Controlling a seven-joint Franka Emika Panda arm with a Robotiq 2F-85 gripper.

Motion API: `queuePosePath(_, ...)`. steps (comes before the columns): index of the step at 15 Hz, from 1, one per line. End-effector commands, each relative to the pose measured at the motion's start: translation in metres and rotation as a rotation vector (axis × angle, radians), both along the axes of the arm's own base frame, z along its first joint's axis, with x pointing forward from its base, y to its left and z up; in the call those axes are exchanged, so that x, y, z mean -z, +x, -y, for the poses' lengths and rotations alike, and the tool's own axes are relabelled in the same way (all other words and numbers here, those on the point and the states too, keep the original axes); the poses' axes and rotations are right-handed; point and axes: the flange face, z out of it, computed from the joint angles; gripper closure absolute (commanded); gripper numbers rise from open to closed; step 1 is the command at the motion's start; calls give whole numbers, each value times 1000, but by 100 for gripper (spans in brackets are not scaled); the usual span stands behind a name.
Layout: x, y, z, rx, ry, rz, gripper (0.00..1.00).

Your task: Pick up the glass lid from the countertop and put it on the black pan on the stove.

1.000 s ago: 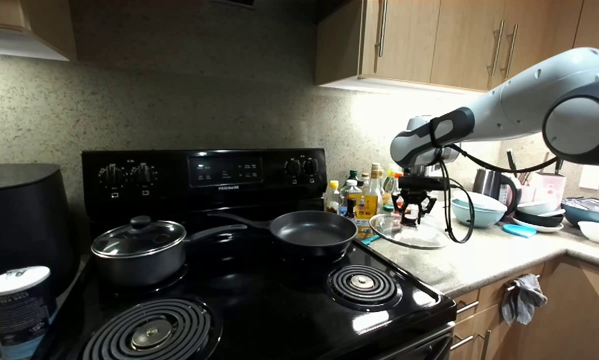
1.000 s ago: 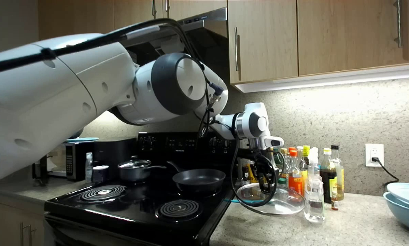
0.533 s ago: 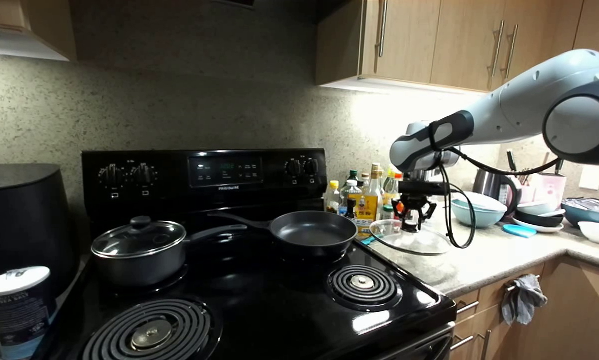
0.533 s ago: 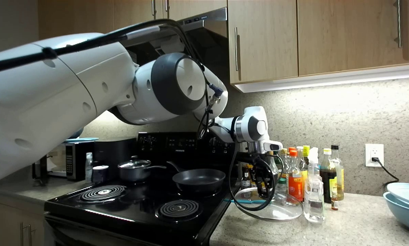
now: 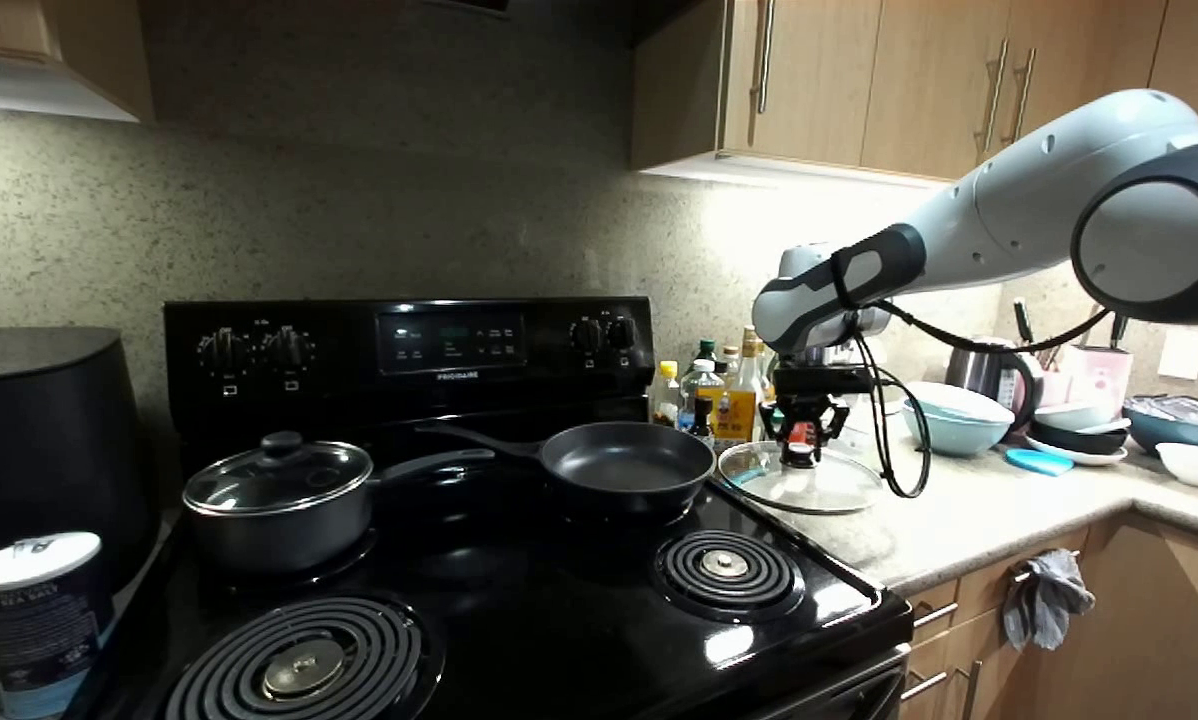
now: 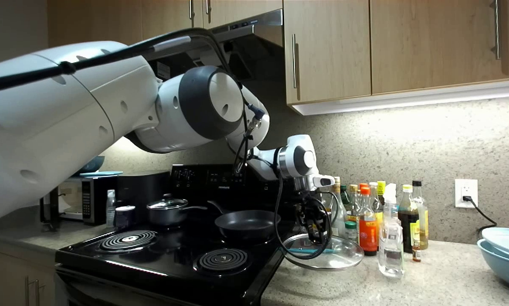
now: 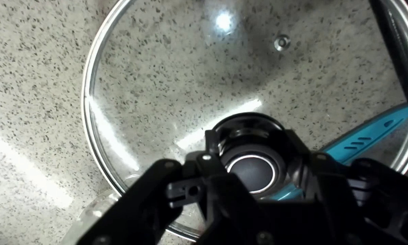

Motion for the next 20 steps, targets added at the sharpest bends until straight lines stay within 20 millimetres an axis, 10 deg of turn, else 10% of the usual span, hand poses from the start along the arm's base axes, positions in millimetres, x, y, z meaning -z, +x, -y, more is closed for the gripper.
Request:
queuePosePath(1,-29,-16,2,-12,-64,40,77)
queuePosePath(9,-61,-61,18,43,-139,158,77)
queuePosePath(10,-39,-37,22,22,-124,114,52)
queuePosePath(17,-45,-53,21,34,-119,123,52)
queuePosePath(18,-45,-53,21,34,-118,123,77)
queuePosePath(20,-62,-62,14,-1,-136,168,77)
